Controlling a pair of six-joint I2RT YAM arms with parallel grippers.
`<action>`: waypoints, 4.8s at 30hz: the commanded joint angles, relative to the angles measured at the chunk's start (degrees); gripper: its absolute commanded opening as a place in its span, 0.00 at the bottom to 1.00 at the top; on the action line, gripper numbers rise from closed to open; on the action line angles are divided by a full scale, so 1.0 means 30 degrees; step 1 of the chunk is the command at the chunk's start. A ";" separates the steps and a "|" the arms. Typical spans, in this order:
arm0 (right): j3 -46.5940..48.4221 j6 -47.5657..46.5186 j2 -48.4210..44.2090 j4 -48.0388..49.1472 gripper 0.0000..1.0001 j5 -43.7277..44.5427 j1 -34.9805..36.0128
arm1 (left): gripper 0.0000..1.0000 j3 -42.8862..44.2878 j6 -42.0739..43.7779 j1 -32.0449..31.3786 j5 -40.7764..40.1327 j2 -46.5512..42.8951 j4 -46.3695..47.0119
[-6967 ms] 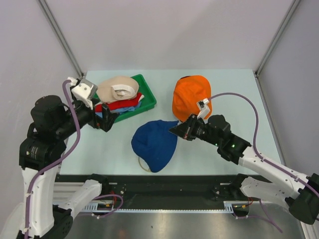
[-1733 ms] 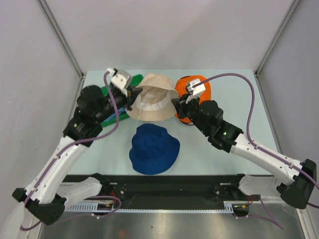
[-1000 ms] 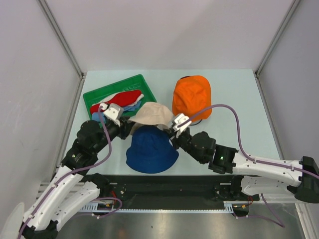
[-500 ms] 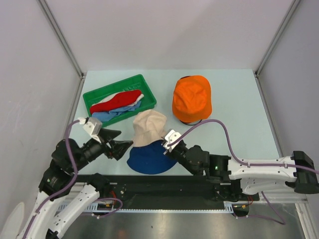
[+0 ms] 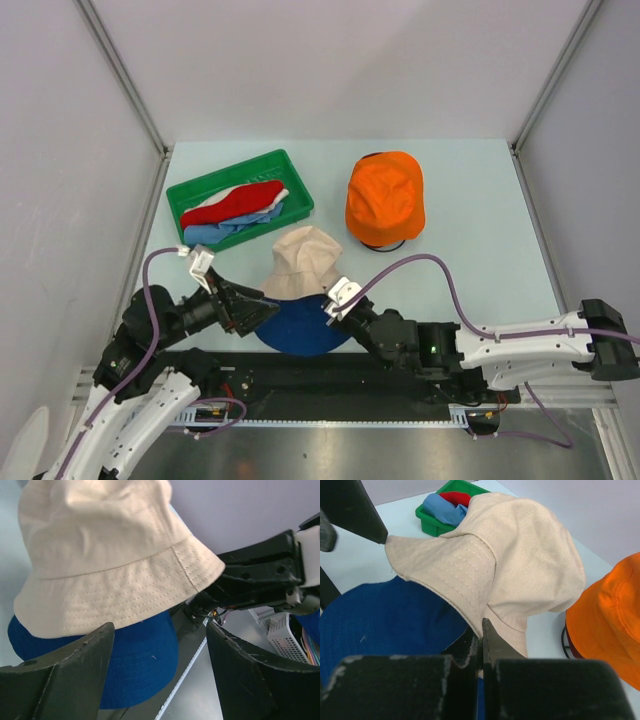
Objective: Stack the hats
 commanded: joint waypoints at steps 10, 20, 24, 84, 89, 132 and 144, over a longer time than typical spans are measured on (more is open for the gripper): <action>-0.0398 0.1266 0.1008 0.1137 0.00 0.2776 0.1814 | 0.84 -0.2480 -0.4836 -0.0088 -0.1893 -0.0723 -0.0145; -0.0485 0.1939 0.1242 0.0757 0.00 0.3157 0.2165 | 0.85 -0.3796 -0.6741 -0.0059 -0.3416 -0.2363 0.1283; -0.0632 0.2349 0.1301 0.0494 0.00 0.3829 0.2458 | 0.82 -0.4531 -0.7358 -0.0088 -0.3739 -0.2423 0.2140; 0.2443 0.8530 -0.3856 -0.8414 0.89 0.4128 0.5628 | 0.00 -0.3009 -0.2965 -0.0088 -0.7724 -0.1253 -0.0996; 0.2210 0.9146 -0.3827 -0.7306 0.88 -0.0585 0.1703 | 0.00 -0.3448 -0.2115 -0.0059 -0.7608 0.1262 0.0991; 0.3411 0.9938 -0.2419 -0.7593 0.89 0.1897 -0.0178 | 0.78 -0.3126 -0.4106 0.1347 -0.2275 0.1738 0.4427; 0.3644 0.9850 -0.2244 -0.7857 0.89 0.2249 -0.0178 | 0.60 -0.5147 -0.6098 0.1347 -0.0724 0.1062 0.6272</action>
